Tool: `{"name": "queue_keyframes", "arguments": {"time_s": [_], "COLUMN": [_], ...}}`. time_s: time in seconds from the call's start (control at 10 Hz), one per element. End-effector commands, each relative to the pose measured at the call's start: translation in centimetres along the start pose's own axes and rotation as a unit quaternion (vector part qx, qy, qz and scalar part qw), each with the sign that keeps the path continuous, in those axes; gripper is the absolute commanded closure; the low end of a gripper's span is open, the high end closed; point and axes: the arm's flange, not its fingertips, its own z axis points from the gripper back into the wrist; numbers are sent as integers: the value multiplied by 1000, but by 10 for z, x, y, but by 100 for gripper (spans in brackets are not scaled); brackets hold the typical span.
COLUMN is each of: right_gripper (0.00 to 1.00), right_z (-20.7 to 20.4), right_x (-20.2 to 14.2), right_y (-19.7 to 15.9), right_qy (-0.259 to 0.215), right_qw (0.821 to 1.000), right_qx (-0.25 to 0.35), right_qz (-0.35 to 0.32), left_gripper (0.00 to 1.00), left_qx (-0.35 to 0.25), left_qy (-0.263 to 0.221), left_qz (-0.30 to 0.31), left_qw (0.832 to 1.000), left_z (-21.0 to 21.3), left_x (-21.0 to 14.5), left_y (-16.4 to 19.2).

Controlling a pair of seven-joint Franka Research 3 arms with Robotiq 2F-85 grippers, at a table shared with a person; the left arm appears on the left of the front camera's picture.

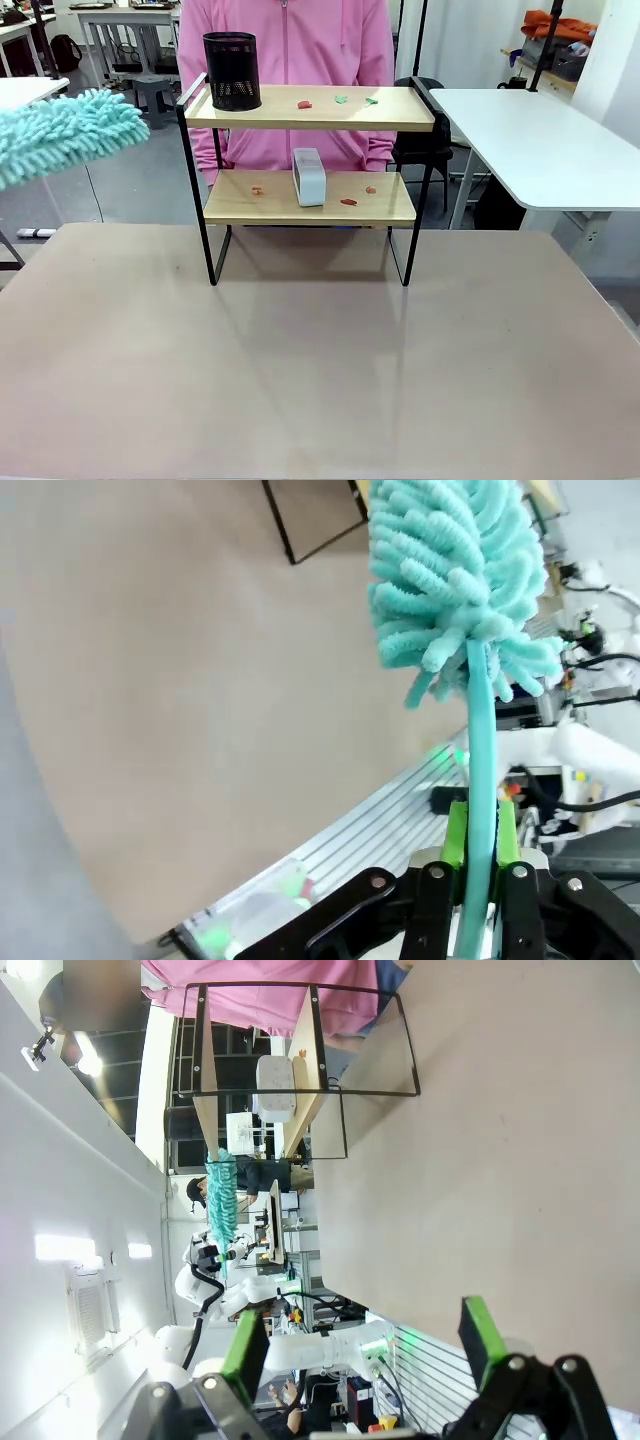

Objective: Clean the shelf.
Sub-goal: Pick up the Duster from the human.

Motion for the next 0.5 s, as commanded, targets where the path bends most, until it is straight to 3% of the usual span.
{"name": "queue_keyframes", "arguments": {"time_s": [0.0,0.1,0.2,0.4], "right_gripper": [0,0,0,0], "right_z": [0,0,0,0], "right_x": [0,0,0,0], "right_y": [1,1,1,1], "right_qy": [-2,-2,-2,-2], "right_qw": [1000,1000,1000,1000], "right_qx": [6,6,6,6], "right_qz": [15,15,15,15], "left_gripper": [100,100,99,99], "left_qx": [30,55,13,13], "left_qy": [8,32,5,5], "left_qz": [-40,-66,-19,-19], "left_qw": [999,996,1000,1000], "left_z": [-9,-12,0,0], "left_x": [-21,-27,-14,-14], "left_y": [14,19,8,8]}}
